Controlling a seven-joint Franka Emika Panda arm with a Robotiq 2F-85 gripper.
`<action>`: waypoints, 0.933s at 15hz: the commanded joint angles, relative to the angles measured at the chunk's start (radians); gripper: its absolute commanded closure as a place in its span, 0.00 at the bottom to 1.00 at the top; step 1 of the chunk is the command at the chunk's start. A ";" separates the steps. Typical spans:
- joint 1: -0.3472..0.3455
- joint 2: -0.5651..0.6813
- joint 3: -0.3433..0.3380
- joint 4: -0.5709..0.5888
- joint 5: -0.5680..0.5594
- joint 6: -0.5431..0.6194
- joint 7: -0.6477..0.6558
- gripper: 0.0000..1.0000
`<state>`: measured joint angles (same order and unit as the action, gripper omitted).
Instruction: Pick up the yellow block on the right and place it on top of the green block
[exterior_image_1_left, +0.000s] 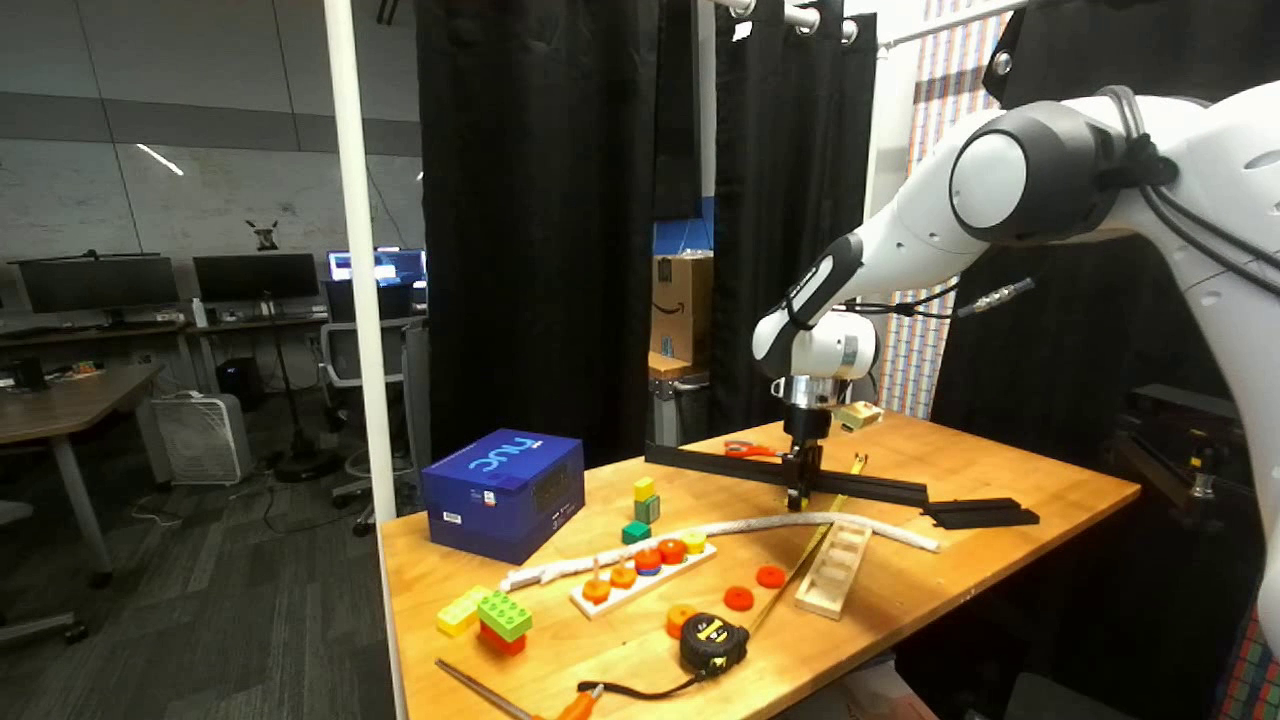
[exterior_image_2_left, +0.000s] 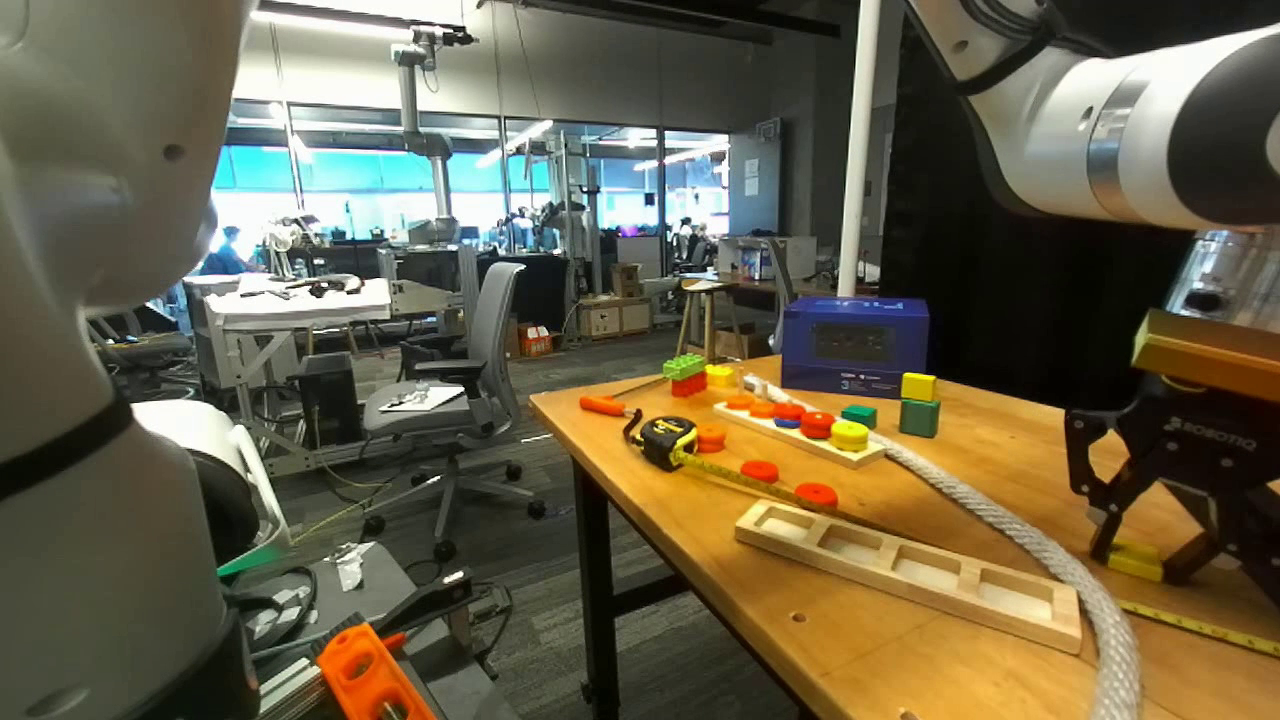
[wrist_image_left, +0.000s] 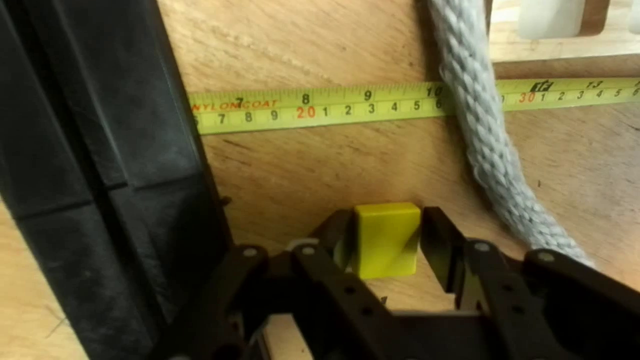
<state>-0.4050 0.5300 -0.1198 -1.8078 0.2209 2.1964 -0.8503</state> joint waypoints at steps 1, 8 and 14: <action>-0.014 0.027 0.018 0.039 -0.002 -0.014 -0.003 0.82; 0.036 -0.054 0.010 -0.021 -0.020 0.001 0.113 0.78; 0.136 -0.177 0.024 -0.119 -0.078 0.036 0.260 0.78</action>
<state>-0.3120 0.4519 -0.1033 -1.8395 0.1896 2.1979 -0.6694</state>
